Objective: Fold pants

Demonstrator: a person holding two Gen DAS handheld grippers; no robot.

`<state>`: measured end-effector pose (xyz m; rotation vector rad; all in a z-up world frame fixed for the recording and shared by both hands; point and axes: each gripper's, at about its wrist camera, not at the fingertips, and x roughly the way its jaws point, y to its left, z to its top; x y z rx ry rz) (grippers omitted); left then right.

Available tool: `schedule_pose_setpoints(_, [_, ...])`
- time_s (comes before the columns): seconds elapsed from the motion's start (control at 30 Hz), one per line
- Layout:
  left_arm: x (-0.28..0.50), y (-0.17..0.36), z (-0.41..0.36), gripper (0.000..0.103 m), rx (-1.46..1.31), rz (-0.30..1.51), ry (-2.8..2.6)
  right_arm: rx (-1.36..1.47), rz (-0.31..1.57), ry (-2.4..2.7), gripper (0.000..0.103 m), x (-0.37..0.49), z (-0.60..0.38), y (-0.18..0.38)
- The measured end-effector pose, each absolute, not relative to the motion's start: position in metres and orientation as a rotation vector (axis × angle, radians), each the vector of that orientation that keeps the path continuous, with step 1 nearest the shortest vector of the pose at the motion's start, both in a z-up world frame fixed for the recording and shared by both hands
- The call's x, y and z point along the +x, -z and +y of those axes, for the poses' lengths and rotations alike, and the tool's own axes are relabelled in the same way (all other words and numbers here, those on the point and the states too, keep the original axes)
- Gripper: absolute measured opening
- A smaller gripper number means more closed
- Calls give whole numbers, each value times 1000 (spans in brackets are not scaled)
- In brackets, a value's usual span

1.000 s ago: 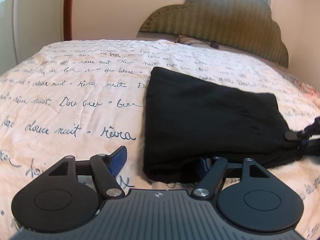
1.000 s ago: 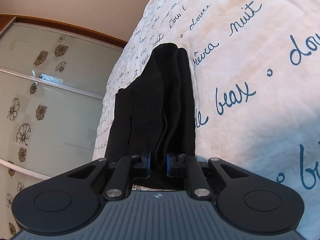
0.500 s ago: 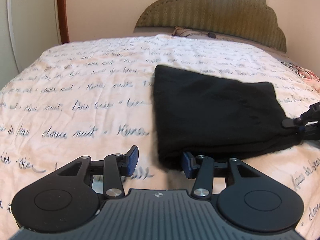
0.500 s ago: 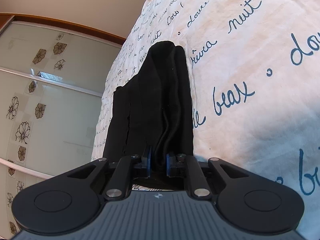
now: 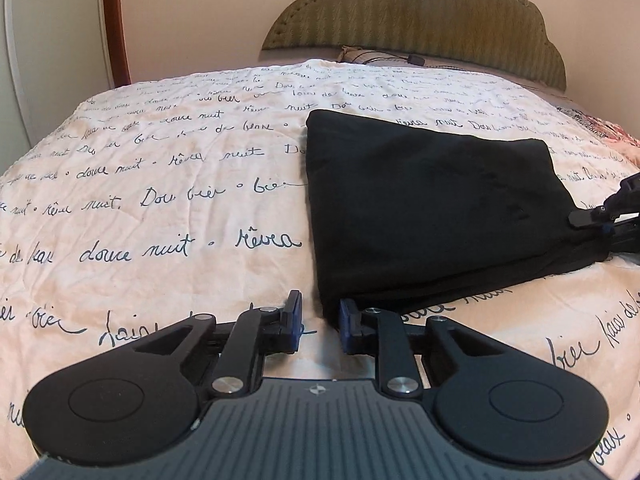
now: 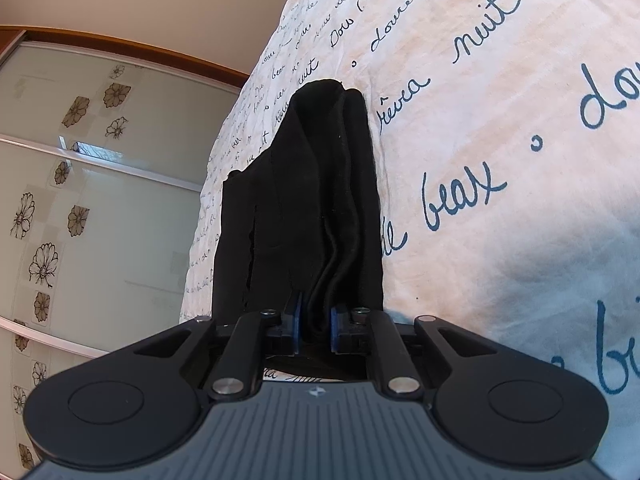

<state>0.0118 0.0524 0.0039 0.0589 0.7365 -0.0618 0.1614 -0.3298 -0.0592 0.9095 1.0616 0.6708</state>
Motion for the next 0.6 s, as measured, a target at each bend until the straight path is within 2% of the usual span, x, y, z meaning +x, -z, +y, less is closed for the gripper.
schedule_pose_setpoints(0.5, [9, -4, 51, 21, 51, 732, 53, 960, 1051, -637, 13, 156, -331, 57])
schedule_pose_setpoints(0.6, [-3, -13, 52, 31, 86, 709, 52, 983, 1043, -581, 18, 154, -342, 48])
